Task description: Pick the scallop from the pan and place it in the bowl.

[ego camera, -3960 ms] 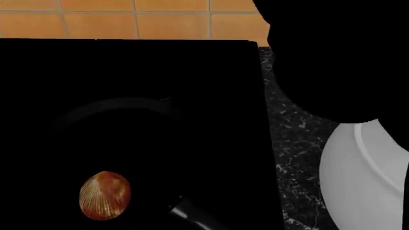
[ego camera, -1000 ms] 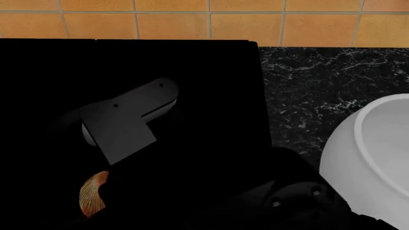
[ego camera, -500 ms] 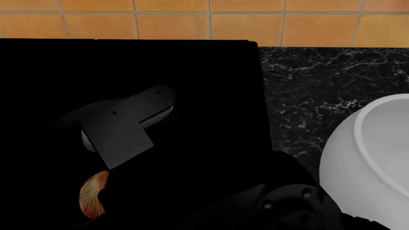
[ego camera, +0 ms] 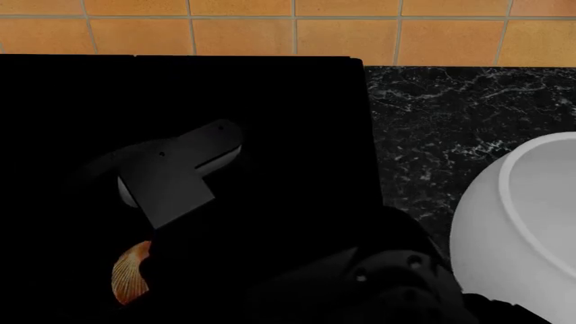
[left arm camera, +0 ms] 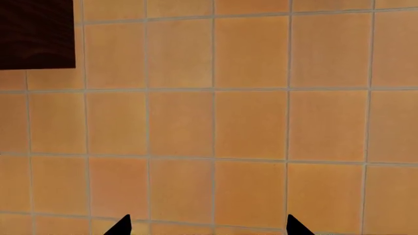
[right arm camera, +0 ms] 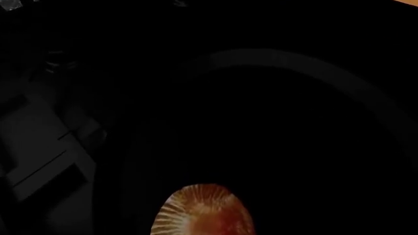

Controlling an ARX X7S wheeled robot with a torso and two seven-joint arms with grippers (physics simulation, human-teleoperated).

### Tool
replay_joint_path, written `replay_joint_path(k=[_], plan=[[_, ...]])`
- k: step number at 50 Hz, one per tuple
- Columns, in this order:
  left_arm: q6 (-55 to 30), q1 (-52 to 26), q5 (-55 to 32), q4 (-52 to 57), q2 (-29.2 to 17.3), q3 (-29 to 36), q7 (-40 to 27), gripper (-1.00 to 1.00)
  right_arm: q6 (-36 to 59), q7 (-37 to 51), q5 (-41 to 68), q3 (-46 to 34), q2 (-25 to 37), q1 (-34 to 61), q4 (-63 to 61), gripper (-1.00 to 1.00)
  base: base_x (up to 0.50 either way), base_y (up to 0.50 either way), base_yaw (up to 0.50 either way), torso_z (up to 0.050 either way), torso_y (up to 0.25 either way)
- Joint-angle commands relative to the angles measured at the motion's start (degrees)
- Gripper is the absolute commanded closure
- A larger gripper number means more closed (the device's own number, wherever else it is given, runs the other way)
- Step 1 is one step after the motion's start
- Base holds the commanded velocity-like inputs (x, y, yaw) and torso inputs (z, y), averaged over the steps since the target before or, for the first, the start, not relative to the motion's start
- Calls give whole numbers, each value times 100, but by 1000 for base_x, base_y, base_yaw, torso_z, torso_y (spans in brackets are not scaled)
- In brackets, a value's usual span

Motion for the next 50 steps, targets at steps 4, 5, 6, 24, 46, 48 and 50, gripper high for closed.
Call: replay_joint_path(k=[4,5,6,24,46,48,50], plan=[[99,100,102,-95,6,12,80,-100,-20,-268,-206,-96,-80,1,194,-100,0,0,0,0,0],[101,102,103,-98,5,12,83,-100,-24,-266,-199,-101,-82,0,203,-100,0,0,0,0,0],[113,117,109,-101,2,8,87,-100,-23,-286,-220,-110,-88,0,209,-100,0,0,0,0,0],[197,213,225,-181,24,38,134,-100,-61,-409,-412,-211,-68,-25,212,100,0,0,0,0,0],[189,227,228,-148,21,40,104,-100,-158,-134,-138,-89,79,179,-102,100,0,0,0,0,0],[189,234,217,-129,12,32,97,-100,-186,-30,-5,-25,113,263,-176,100,0,0,0,0,0],[184,235,203,-120,6,24,87,-100,-206,24,43,15,139,318,-239,100,0,0,0,0,0]])
